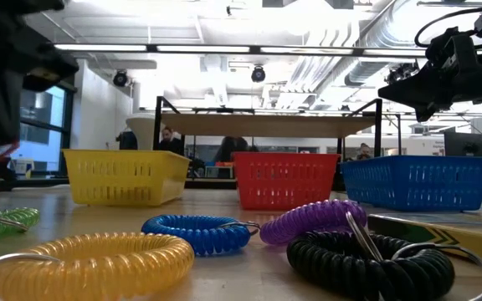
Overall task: Pick & Place Office Desk Supplies
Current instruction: Put the red rubber band into the yellow bin
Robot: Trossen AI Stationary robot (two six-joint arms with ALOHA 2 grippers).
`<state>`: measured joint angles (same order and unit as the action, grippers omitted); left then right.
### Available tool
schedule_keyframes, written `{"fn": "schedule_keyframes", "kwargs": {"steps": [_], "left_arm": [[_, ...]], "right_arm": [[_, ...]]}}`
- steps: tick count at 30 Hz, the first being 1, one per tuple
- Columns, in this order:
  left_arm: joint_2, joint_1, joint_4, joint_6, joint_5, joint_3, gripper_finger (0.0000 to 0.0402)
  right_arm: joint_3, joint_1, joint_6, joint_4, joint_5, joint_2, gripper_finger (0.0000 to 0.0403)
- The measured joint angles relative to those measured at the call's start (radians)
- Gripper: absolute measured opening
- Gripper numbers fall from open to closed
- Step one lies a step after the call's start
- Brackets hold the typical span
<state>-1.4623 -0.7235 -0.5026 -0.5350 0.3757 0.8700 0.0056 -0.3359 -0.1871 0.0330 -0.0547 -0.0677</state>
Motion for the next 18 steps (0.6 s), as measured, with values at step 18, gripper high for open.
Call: {"fn": "schedule_keyframes", "kwargs": {"steps": [18], "left_arm": [[0.215, 0.002, -0.005, 0.175, 0.186, 0.0, 0.0]], "right_arm": [[0.0, 0.0, 0.0, 0.0, 0.0, 0.0, 0.0002]]}}
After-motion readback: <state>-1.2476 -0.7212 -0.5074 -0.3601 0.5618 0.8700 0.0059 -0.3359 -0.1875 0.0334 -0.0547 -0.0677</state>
